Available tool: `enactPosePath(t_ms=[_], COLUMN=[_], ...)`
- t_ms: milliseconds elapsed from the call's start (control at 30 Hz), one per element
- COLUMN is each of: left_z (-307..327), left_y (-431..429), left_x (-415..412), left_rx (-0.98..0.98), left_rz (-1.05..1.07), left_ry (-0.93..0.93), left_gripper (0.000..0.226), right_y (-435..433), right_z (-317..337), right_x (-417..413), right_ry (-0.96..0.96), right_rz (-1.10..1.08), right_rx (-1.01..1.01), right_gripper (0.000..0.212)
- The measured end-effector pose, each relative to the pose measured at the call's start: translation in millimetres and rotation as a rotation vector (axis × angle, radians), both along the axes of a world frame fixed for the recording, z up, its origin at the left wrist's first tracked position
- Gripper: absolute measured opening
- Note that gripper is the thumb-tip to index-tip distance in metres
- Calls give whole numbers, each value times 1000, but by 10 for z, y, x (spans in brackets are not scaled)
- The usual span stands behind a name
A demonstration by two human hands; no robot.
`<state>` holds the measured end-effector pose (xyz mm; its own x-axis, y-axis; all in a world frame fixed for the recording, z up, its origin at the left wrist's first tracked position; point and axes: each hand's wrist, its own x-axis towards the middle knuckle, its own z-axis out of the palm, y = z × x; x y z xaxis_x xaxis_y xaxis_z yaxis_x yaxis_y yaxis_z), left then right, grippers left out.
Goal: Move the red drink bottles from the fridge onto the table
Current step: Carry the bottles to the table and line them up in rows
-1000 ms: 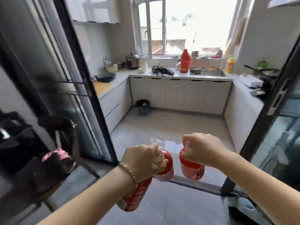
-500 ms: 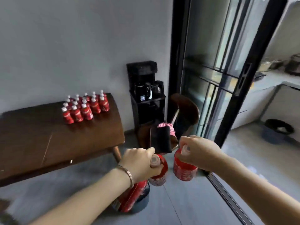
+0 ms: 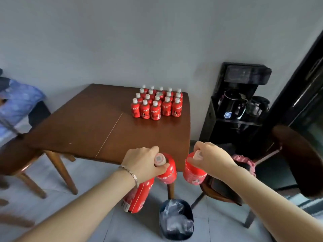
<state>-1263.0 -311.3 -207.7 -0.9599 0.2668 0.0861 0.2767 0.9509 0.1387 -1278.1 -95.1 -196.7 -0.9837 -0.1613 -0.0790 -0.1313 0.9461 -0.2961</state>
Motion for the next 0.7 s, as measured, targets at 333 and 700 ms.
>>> enactPosePath(t_ms=[333, 700], left_z=[-363, -541], left_y=[-881, -1225], left_x=[-1804, -3454], left_rx=[-41, -38], left_rz=[-44, -124], left_ry=[-136, -188], left_gripper=[42, 37], right_y=[-779, -1011], right_z=[-754, -1202], right_x=[-1881, -3444], right_ry=[-115, -187], right_rz=[-225, -518], right_rx=[-117, -301], right_gripper=[31, 28])
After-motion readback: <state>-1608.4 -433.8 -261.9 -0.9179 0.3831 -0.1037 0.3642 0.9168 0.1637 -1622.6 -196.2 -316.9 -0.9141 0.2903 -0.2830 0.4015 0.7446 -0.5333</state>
